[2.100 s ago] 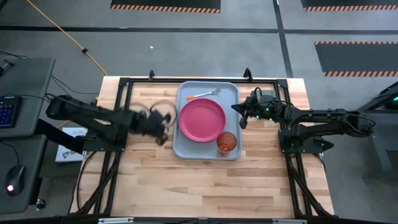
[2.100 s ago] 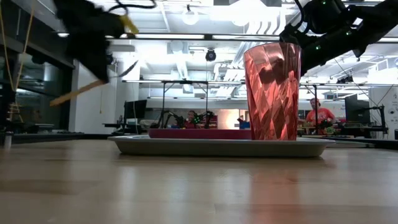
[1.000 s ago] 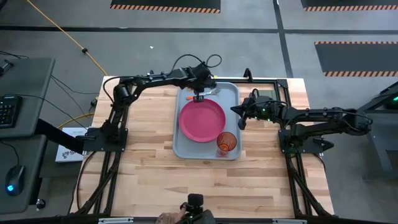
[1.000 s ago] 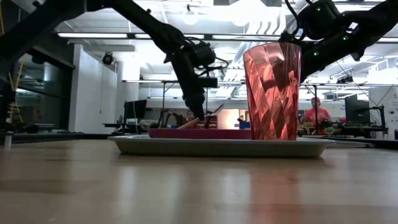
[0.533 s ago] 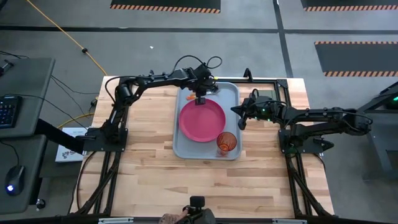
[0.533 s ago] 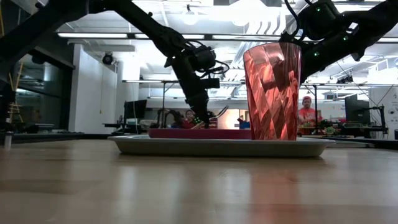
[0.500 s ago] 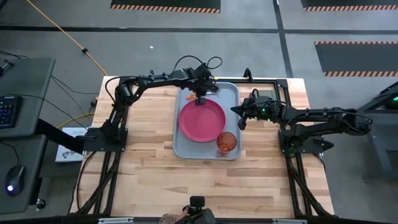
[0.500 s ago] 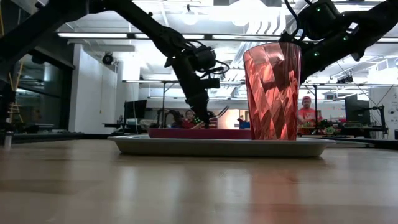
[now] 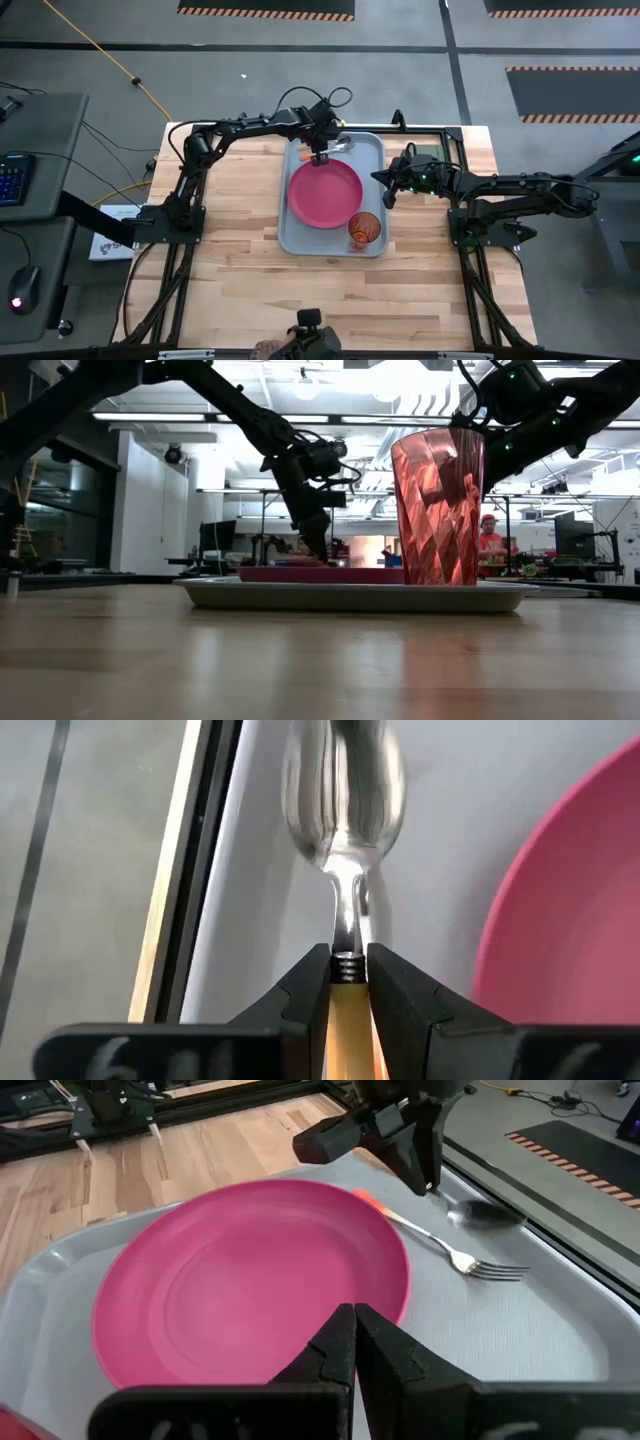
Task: Pick and place plate/cup/fork/spoon on tray
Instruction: Put the yellow spoon on the gray serving tray to the left of the orange fork
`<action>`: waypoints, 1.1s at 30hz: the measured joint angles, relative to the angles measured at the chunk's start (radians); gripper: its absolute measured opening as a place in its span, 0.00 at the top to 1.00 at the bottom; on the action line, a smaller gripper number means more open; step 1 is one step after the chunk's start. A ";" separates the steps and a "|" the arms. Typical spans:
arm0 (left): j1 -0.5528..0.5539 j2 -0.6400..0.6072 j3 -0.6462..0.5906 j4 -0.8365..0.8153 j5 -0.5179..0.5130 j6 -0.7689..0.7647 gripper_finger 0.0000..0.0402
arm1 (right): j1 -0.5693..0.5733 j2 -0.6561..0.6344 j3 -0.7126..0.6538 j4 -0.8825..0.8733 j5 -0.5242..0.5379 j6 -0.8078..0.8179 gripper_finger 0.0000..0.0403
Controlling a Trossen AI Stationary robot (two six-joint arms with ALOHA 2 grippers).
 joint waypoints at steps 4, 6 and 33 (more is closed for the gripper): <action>0.013 0.017 0.001 0.008 0.007 0.000 0.85 | 0.000 0.000 0.000 0.000 0.000 0.016 1.00; 0.017 0.028 -0.001 -0.004 0.010 0.000 0.85 | 0.000 0.000 0.000 0.000 0.000 0.018 1.00; 0.070 -0.163 -0.214 -0.092 0.072 -0.158 1.00 | 0.000 0.000 0.000 -0.019 0.000 0.008 1.00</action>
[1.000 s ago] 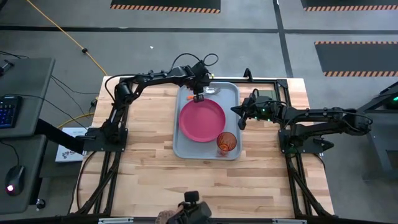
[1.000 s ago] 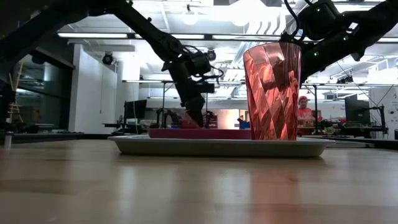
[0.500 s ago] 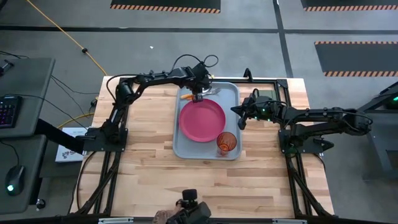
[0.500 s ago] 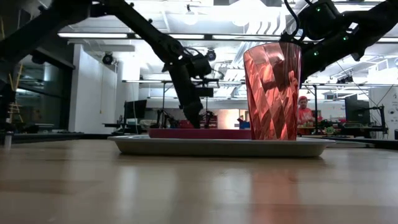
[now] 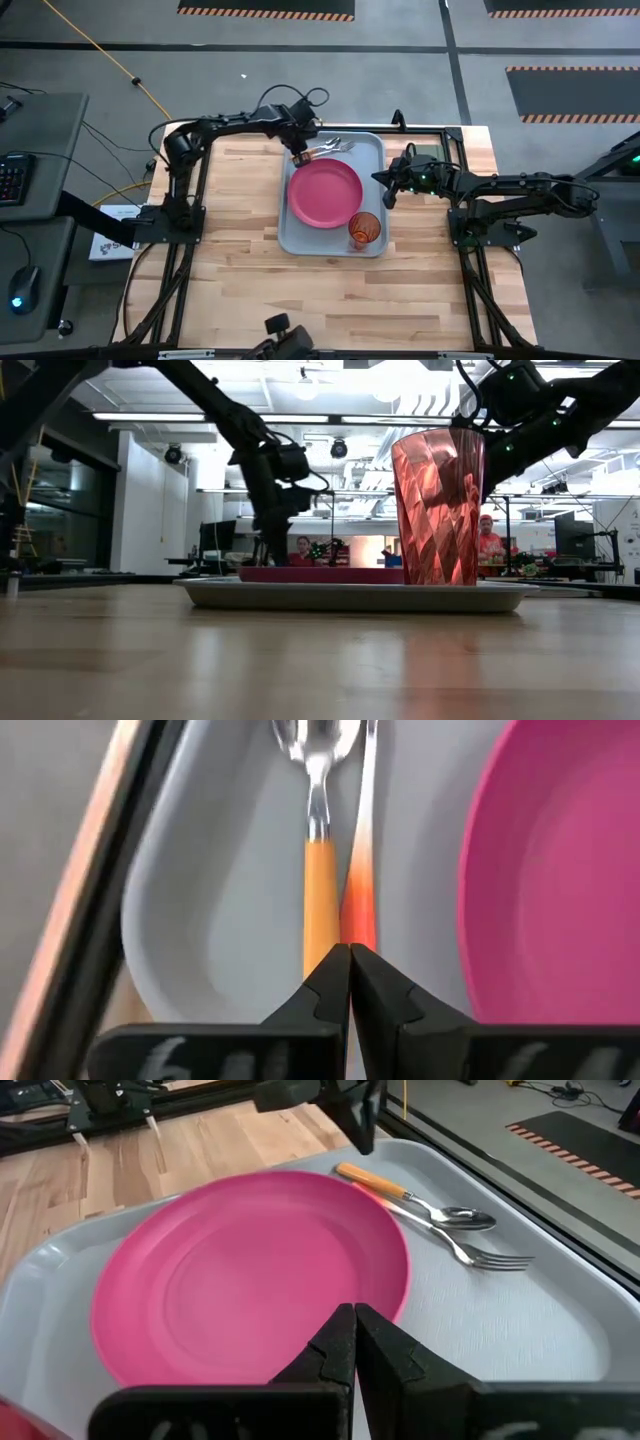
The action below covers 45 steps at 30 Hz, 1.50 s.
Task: Pick and place plate/cup/fork/spoon on tray
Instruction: Put the yellow spoon on the gray serving tray to the left of the orange fork
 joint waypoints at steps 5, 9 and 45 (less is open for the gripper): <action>-0.001 -0.054 -0.104 0.012 -0.001 -0.014 1.00 | 0.000 0.000 0.000 -0.002 0.000 -0.016 1.00; 0.000 -0.056 -0.134 -0.023 0.010 0.025 1.00 | 0.000 0.000 0.000 -0.002 0.000 -0.016 1.00; 0.018 0.010 -0.160 0.079 -0.033 0.108 1.00 | 0.000 0.000 0.000 0.030 0.000 0.047 1.00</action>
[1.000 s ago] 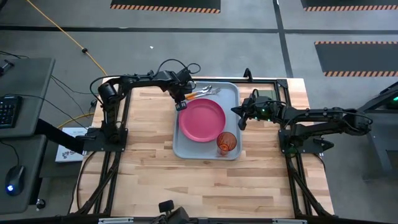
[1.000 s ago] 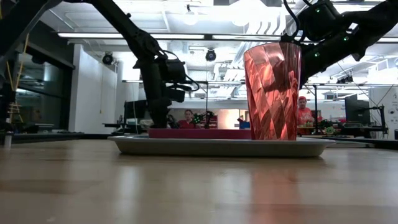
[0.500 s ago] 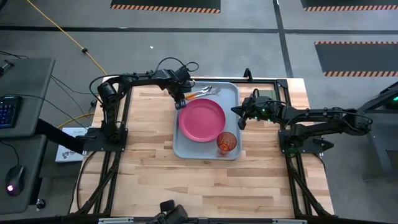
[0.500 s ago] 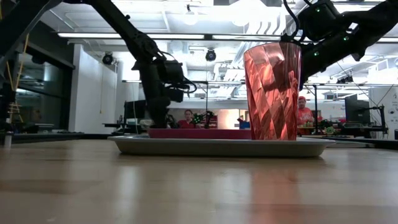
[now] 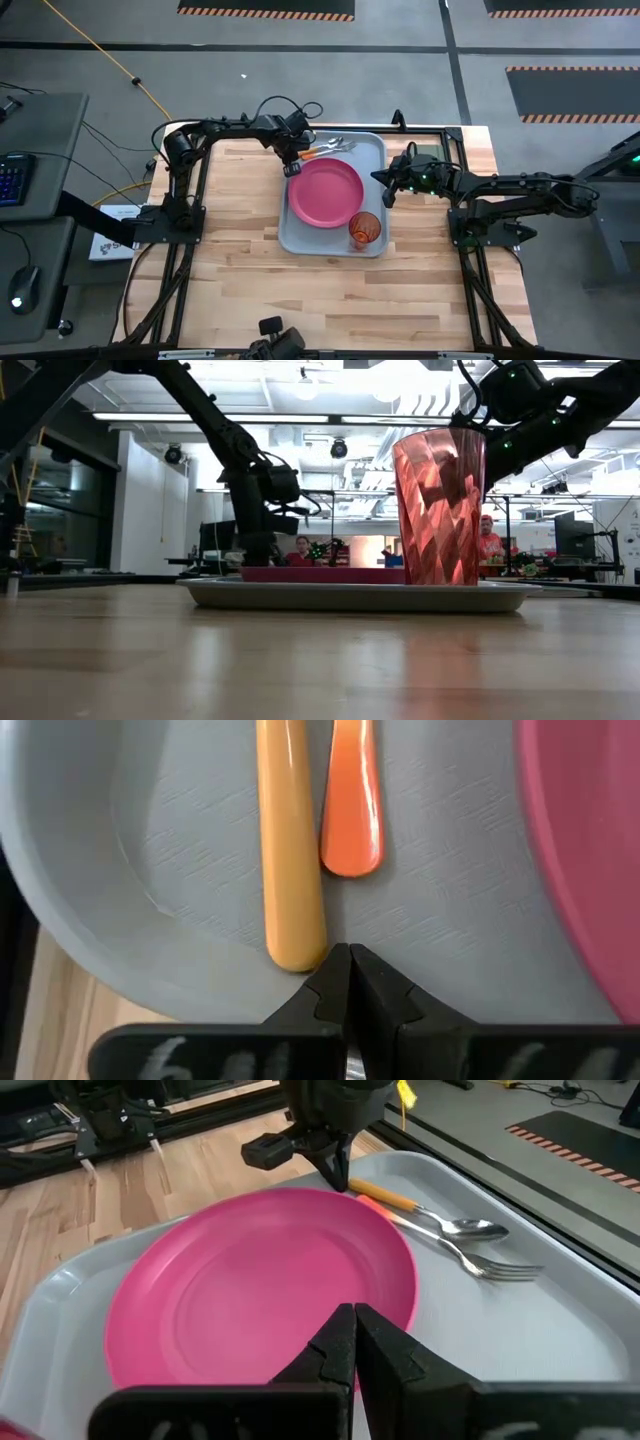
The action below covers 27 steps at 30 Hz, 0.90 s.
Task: Pick and place plate/cup/fork/spoon on tray
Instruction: Put the yellow spoon on the gray serving tray to the left of the orange fork
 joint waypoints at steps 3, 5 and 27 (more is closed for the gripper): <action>-0.002 0.002 0.000 0.043 -0.014 0.001 1.00 | 0.000 0.000 0.000 0.000 0.000 0.000 1.00; -0.001 0.002 0.000 0.053 -0.030 0.011 1.00 | 0.000 0.000 0.000 0.000 0.000 0.000 1.00; 0.006 -0.019 0.031 0.118 0.002 0.050 1.00 | 0.000 0.000 0.000 0.006 0.000 0.023 1.00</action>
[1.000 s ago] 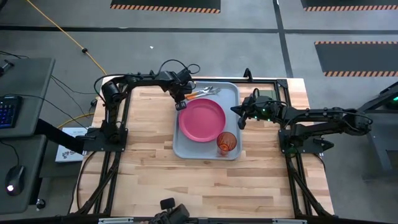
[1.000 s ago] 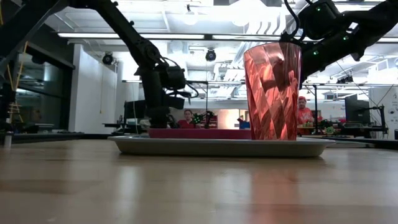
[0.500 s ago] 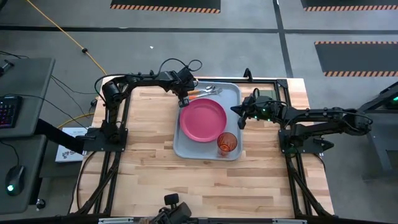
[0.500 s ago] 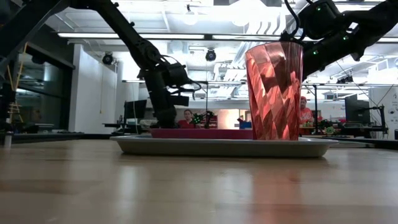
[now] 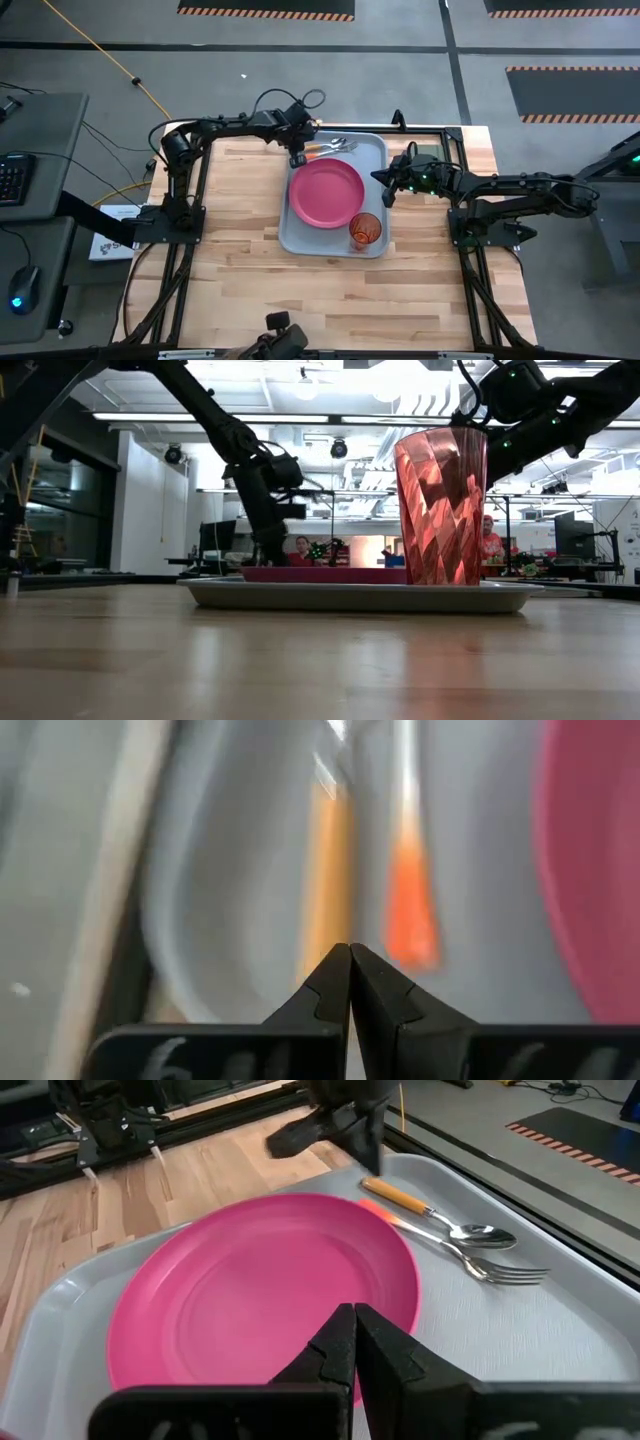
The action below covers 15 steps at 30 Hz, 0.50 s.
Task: Pick and place plate/cup/fork/spoon on tray
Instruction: Put the yellow spoon on the gray serving tray to the left of the orange fork
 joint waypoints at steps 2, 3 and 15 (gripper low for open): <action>0.000 0.006 -0.002 -0.075 0.005 0.003 1.00 | 0.000 0.000 0.000 -0.001 0.000 0.000 1.00; 0.000 0.017 -0.002 -0.079 0.002 0.005 1.00 | 0.000 0.000 0.000 -0.001 0.000 0.000 1.00; 0.009 0.058 -0.001 0.055 0.001 0.019 1.00 | 0.002 0.000 0.000 -0.001 0.000 0.000 1.00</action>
